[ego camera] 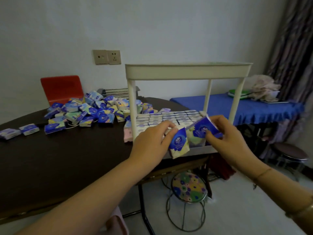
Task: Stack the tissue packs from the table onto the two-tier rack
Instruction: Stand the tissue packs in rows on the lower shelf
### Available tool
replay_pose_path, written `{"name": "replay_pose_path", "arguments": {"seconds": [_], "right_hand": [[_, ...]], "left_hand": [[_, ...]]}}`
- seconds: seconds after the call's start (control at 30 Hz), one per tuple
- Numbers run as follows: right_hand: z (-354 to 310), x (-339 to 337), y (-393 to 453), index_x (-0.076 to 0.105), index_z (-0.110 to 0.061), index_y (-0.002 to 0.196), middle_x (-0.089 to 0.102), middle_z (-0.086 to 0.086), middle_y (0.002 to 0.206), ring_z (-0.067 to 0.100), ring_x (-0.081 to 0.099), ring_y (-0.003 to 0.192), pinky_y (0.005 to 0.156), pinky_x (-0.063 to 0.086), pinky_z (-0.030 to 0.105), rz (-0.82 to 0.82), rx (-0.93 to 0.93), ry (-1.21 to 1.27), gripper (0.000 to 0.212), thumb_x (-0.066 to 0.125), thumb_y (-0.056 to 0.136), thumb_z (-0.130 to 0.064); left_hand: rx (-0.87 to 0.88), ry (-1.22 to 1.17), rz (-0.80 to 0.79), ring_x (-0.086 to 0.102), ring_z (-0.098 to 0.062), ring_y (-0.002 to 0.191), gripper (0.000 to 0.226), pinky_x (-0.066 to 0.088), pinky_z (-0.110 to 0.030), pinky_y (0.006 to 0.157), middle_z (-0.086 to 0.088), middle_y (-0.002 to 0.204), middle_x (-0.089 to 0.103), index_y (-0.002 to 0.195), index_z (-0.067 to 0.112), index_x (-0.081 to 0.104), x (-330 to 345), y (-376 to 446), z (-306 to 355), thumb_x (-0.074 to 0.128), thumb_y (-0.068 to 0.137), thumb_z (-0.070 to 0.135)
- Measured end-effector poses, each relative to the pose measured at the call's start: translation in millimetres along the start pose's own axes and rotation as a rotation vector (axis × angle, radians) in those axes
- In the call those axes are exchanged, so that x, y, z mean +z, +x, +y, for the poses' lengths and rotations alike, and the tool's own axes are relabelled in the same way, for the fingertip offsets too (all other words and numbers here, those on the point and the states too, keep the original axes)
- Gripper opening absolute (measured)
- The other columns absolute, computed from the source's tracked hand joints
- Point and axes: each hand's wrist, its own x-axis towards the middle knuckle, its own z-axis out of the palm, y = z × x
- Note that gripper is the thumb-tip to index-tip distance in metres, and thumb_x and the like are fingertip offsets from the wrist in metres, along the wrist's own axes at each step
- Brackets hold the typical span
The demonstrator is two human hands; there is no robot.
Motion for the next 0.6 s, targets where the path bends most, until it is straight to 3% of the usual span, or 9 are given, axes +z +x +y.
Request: {"name": "replay_pose_path", "arguments": {"seconds": [0.07, 0.17, 0.27, 0.33, 0.47, 0.6], "right_hand": [[1.1, -26.4, 2.6, 0.054, -0.018, 0.098, 0.066, -0.010, 0.090, -0.005, 0.061, 0.077, 0.060, 0.046, 0.009, -0.008, -0.022, -0.124, 0.017, 0.061, 0.085, -0.009], [9.4, -59.9, 12.0, 0.055, -0.020, 0.095, 0.066, -0.003, 0.084, 0.001, 0.059, 0.065, 0.056, 0.043, 0.012, -0.144, -0.060, -0.366, 0.016, 0.061, 0.084, -0.010], [30.5, -78.8, 20.5, 0.053, -0.033, 0.108, 0.062, -0.010, 0.106, 0.005, 0.056, 0.092, 0.079, 0.046, 0.019, -0.369, -0.088, -0.555, 0.025, 0.056, 0.087, -0.020], [38.6, -80.5, 23.7, 0.050, -0.036, 0.116, 0.054, -0.014, 0.118, 0.005, 0.046, 0.111, 0.095, 0.039, 0.022, -0.452, -0.067, -0.618, 0.032, 0.054, 0.091, -0.017], [41.0, -68.4, 33.6, 0.054, -0.027, 0.118, 0.056, -0.009, 0.121, 0.009, 0.053, 0.113, 0.099, 0.043, 0.029, -0.409, -0.096, -0.616, 0.030, 0.054, 0.092, -0.013], [50.8, -55.7, 38.9, 0.053, -0.024, 0.122, 0.058, -0.009, 0.122, 0.009, 0.056, 0.111, 0.096, 0.044, 0.023, -0.332, -0.104, -0.625, 0.031, 0.055, 0.093, -0.015]], "left_hand": [[0.026, -0.088, -0.032, 0.066, -0.013, 0.092, 0.025, 0.055, -0.044, 0.067, 0.003, 0.100, 0.069, 0.107, 0.032, 0.055, 14.8, 17.1, 8.5, 0.044, 0.095, 0.050], [0.075, -0.148, -0.071, 0.065, -0.014, 0.098, 0.018, 0.056, -0.045, 0.063, 0.000, 0.101, 0.069, 0.106, 0.031, 0.051, 36.4, 38.1, 22.0, 0.046, 0.096, 0.045], [0.121, -0.064, -0.065, 0.064, -0.016, 0.100, 0.018, 0.055, -0.043, 0.068, -0.002, 0.108, 0.067, 0.112, 0.028, 0.047, 49.6, 52.7, 33.3, 0.040, 0.100, 0.040], [0.169, -0.016, -0.055, 0.063, -0.019, 0.099, 0.022, 0.053, -0.043, 0.072, -0.002, 0.109, 0.066, 0.119, 0.027, 0.045, 55.2, 57.9, 34.1, 0.037, 0.101, 0.037], [0.330, 0.159, -0.060, 0.065, -0.025, 0.093, 0.031, 0.052, -0.042, 0.073, -0.001, 0.111, 0.066, 0.131, 0.025, 0.042, 64.6, 58.3, 21.1, 0.036, 0.102, 0.034], [0.571, 0.411, 0.113, 0.063, -0.019, 0.062, 0.030, 0.045, -0.028, 0.045, 0.000, 0.079, 0.068, 0.116, 0.016, 0.061, 62.6, 57.6, 9.7, 0.043, 0.096, 0.029]]}}
